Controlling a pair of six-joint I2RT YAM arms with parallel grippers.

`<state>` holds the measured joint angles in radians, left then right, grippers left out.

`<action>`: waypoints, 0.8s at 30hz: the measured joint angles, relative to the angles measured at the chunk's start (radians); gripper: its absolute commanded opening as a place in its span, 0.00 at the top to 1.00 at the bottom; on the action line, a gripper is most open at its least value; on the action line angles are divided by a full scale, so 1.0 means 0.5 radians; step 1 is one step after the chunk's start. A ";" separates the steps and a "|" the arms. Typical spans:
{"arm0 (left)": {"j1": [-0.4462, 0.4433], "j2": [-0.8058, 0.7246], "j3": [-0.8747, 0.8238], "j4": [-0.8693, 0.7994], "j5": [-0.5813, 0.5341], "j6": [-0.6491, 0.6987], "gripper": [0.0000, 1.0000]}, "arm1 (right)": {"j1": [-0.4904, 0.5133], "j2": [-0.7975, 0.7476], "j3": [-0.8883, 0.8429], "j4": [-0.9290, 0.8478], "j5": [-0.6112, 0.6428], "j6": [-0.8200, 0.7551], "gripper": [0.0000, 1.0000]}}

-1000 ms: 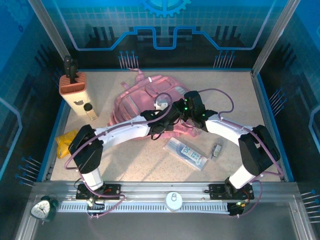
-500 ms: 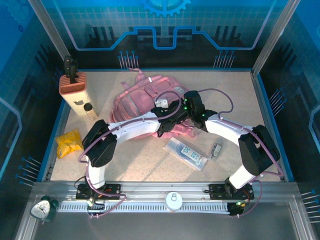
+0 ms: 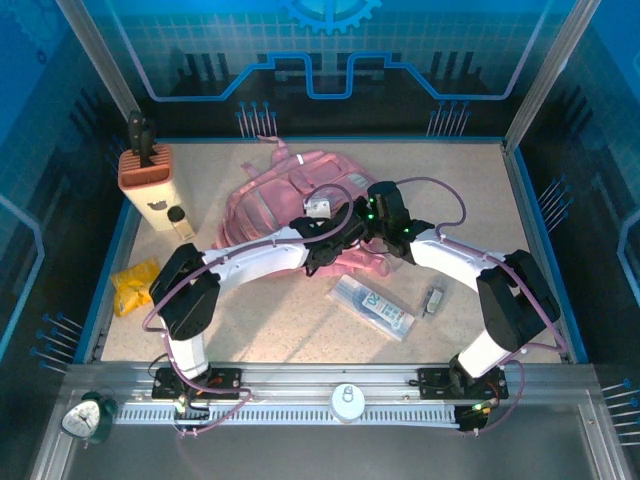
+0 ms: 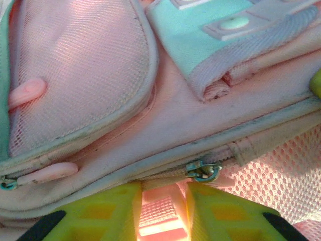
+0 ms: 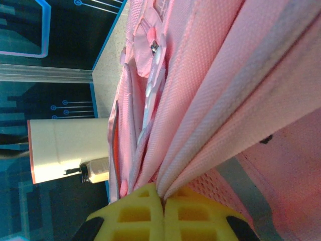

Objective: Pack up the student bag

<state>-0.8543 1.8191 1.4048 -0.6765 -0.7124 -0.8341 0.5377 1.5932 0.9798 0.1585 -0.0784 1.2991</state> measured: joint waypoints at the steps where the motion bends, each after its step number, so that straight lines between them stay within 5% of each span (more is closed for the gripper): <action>1: 0.005 0.004 0.009 0.001 0.014 0.011 0.67 | 0.000 0.000 0.000 0.000 0.001 0.000 1.00; 11: 0.007 0.027 0.032 0.062 0.163 -0.037 0.67 | 0.000 0.000 0.000 0.008 0.021 0.024 1.00; 18: 0.007 0.021 -0.008 0.169 0.177 -0.177 0.52 | 0.000 0.001 -0.009 0.043 0.013 0.074 1.00; 24: 0.014 0.027 -0.008 0.197 0.144 -0.276 0.51 | 0.000 0.001 -0.041 0.108 -0.009 0.142 1.00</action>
<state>-0.8471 1.8328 1.4006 -0.5781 -0.6403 -0.9722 0.5377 1.5936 0.9592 0.2123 -0.0830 1.3701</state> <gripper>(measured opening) 0.501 0.057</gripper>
